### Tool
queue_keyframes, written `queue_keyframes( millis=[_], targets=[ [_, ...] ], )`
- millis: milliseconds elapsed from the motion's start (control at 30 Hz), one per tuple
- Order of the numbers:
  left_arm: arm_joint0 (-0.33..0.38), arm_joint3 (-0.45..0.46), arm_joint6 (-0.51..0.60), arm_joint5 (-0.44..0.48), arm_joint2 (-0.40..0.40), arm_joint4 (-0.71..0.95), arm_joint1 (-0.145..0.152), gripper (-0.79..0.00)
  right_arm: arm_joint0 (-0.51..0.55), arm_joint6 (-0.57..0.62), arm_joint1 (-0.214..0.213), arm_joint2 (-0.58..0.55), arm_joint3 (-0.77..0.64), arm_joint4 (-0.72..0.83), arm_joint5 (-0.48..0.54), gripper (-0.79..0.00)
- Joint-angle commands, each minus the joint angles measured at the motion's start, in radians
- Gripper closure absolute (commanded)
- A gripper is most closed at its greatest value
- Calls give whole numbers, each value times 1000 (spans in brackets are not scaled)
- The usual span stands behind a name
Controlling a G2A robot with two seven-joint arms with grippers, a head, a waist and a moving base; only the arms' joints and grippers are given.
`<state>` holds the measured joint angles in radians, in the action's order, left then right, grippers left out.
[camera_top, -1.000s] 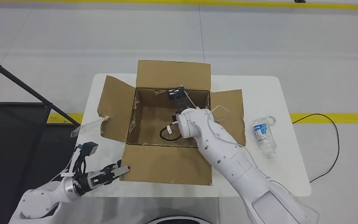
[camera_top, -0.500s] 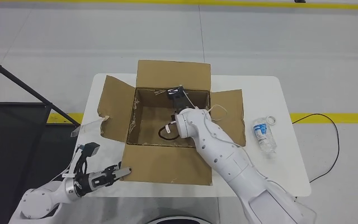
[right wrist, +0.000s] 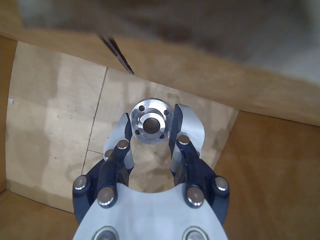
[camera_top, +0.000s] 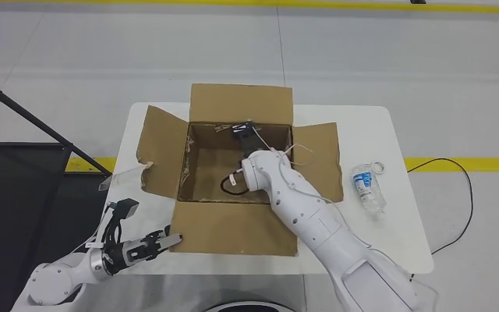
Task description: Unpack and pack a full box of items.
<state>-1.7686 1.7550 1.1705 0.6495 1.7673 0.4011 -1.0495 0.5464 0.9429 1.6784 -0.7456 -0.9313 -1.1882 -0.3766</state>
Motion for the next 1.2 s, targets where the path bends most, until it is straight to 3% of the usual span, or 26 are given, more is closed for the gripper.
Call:
queue_keyframes(
  millis=[0,400,500,567,700,733,800,867,1167],
  targets=[
    [-1,0,-1,1,-2,3,3,-286,-3,1,4,2,10,-5,3,-379],
    [0,-4,-6,6,-15,16,20,-289,-17,-2,27,3,61,-26,21,-348],
    [0,-6,-9,9,-18,18,24,-289,-19,-4,32,0,73,-31,23,-314],
    [1,-7,-12,12,-20,19,26,-289,-20,-6,35,-2,79,-33,24,-200],
    [0,-9,-17,17,-24,21,31,-289,-19,-9,40,-8,84,-40,27,-154],
    [0,-9,-18,18,-25,21,32,-289,-18,-8,40,-10,84,-43,28,-99],
    [1,-11,-19,18,-27,22,34,-289,-16,-8,42,-14,81,-47,31,-99],
    [3,-13,-20,20,-29,22,36,-289,-11,-6,42,-19,77,-53,33,0],
    [5,-18,-24,24,-38,22,43,-289,22,18,32,-50,19,-73,103,0]
  ],
)
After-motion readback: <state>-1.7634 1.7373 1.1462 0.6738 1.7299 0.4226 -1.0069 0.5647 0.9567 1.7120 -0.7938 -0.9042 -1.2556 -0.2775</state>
